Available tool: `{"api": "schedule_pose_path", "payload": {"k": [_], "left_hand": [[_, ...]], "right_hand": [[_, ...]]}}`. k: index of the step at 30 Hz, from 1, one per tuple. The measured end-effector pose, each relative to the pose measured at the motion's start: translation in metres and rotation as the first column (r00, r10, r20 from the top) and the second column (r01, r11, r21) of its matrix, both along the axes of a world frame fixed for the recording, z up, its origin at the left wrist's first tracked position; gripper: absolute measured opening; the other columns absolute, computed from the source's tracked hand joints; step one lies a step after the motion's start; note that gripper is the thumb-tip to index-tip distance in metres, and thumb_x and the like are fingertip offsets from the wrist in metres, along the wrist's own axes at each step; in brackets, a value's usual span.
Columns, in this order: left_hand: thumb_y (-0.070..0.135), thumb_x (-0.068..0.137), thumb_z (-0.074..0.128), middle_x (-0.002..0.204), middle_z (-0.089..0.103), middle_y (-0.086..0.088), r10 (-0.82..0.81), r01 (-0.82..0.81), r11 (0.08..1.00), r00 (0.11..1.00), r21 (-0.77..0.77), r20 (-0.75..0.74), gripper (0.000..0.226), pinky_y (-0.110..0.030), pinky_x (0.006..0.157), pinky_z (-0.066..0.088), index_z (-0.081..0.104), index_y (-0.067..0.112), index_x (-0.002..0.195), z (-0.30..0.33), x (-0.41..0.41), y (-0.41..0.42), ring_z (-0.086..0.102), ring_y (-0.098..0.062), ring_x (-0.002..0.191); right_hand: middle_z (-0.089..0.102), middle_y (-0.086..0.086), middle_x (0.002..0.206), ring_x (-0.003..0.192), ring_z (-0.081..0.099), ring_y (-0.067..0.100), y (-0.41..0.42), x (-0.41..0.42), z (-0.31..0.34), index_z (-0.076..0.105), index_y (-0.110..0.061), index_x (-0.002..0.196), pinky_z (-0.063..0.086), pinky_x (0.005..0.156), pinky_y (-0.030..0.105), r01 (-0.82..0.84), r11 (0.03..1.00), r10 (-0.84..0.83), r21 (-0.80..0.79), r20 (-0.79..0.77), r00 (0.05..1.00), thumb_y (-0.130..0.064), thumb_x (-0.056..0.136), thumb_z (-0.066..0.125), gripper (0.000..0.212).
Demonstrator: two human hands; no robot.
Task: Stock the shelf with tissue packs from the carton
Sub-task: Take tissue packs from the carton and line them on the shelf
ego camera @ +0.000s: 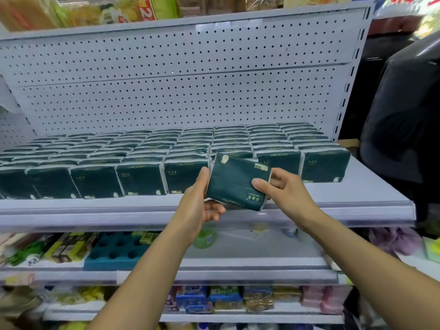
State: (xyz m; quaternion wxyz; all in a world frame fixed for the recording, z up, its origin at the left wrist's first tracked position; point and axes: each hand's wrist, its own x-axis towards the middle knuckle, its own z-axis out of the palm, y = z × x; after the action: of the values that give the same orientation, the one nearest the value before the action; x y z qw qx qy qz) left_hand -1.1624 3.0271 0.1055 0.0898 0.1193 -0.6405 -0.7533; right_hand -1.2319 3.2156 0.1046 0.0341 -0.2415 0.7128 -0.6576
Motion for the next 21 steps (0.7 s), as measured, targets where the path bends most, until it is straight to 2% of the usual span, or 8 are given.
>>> {"api": "schedule_pose_path", "payload": {"k": [2,4,8,10,12,16,18,21], "left_hand": [[0.034,0.093,0.066,0.088,0.068,-0.002,0.014,-0.016,0.998,0.999,-0.067,-0.035,0.041,-0.026,0.047,0.041,0.057,0.008,0.123,0.001,-0.001,0.005,0.054,-0.014,0.056],[0.02,0.085,0.076,0.096,0.071,-0.001,0.063,-0.074,0.979,0.996,-0.188,-0.065,0.044,-0.023,0.055,0.044,0.054,0.014,0.123,0.004,-0.001,0.007,0.06,-0.011,0.065],[0.01,0.078,0.08,0.098,0.073,0.001,-0.032,-0.045,0.901,0.985,-0.431,-0.169,0.043,-0.028,0.07,0.056,0.053,0.021,0.11,0.013,-0.008,0.018,0.066,-0.015,0.083],[0.01,0.076,0.081,0.089,0.071,0.002,-0.136,0.002,0.821,0.972,-0.571,-0.193,0.046,-0.021,0.068,0.051,0.052,0.023,0.109,0.015,-0.011,0.03,0.059,-0.008,0.071],[0.014,0.077,0.081,0.081,0.069,0.007,-0.19,0.011,0.776,0.958,-0.63,-0.217,0.048,-0.014,0.065,0.044,0.05,0.026,0.111,0.017,-0.015,0.04,0.053,-0.002,0.065],[0.037,0.088,0.071,0.108,0.068,0.016,-0.151,-0.084,0.762,0.941,-0.642,-0.302,0.042,-0.018,0.086,0.04,0.049,0.032,0.124,0.018,-0.029,0.039,0.059,-0.002,0.1],[0.042,0.091,0.065,0.134,0.057,0.012,-0.062,-0.259,0.545,0.936,-0.798,-0.346,0.051,-0.032,0.107,0.036,0.045,0.03,0.137,0.012,-0.042,0.026,0.049,-0.009,0.125],[0.042,0.089,0.067,0.159,0.03,0.002,-0.024,-0.259,0.07,0.965,-0.963,-0.262,0.079,-0.042,0.123,0.012,0.025,0.024,0.153,0.001,-0.059,0.009,0.023,-0.019,0.148]], "right_hand": [[0.075,0.0,0.087,0.068,0.067,0.006,0.004,-0.001,-0.002,0.061,-0.01,0.105,0.046,0.057,0.014,0.017,0.999,-0.015,-0.031,0.039,0.999,-0.021,0.089,0.07,0.021],[0.071,0.0,0.102,0.079,0.064,0.009,0.009,-0.004,-0.009,0.055,-0.015,0.116,0.045,0.061,0.014,0.073,0.996,-0.074,0.042,0.032,0.997,-0.024,0.084,0.075,0.038],[0.041,-0.016,0.137,0.118,0.045,0.004,0.021,0.0,-0.007,0.031,-0.038,0.144,0.04,0.093,0.02,0.249,0.939,-0.121,0.237,-0.449,0.885,-0.041,0.074,0.079,0.085],[0.049,-0.017,0.133,0.118,0.044,0.007,0.025,0.0,-0.002,0.039,-0.04,0.141,0.041,0.099,0.031,0.274,0.891,0.012,0.362,-0.622,0.783,-0.056,0.073,0.069,0.076],[0.061,-0.016,0.114,0.105,0.051,0.008,0.032,-0.004,0.002,0.053,-0.042,0.124,0.046,0.092,0.04,0.28,0.841,0.049,0.464,-0.579,0.814,-0.058,0.073,0.065,0.056],[0.062,-0.001,0.091,0.084,0.06,0.008,0.056,-0.013,0.005,0.057,-0.016,0.098,0.052,0.072,0.029,0.156,0.968,-0.08,0.196,-0.346,0.935,-0.018,0.084,0.075,0.023],[0.065,0.001,0.094,0.083,0.062,0.001,0.067,-0.019,0.004,0.054,-0.011,0.099,0.051,0.07,0.019,0.215,0.976,-0.199,0.039,-0.245,0.949,-0.014,0.088,0.07,0.019],[0.067,-0.001,0.103,0.094,0.064,0.009,0.077,-0.036,-0.01,0.053,-0.019,0.102,0.054,0.081,0.033,0.336,0.942,-0.333,0.006,-0.12,0.935,-0.02,0.09,0.068,0.019]]}}
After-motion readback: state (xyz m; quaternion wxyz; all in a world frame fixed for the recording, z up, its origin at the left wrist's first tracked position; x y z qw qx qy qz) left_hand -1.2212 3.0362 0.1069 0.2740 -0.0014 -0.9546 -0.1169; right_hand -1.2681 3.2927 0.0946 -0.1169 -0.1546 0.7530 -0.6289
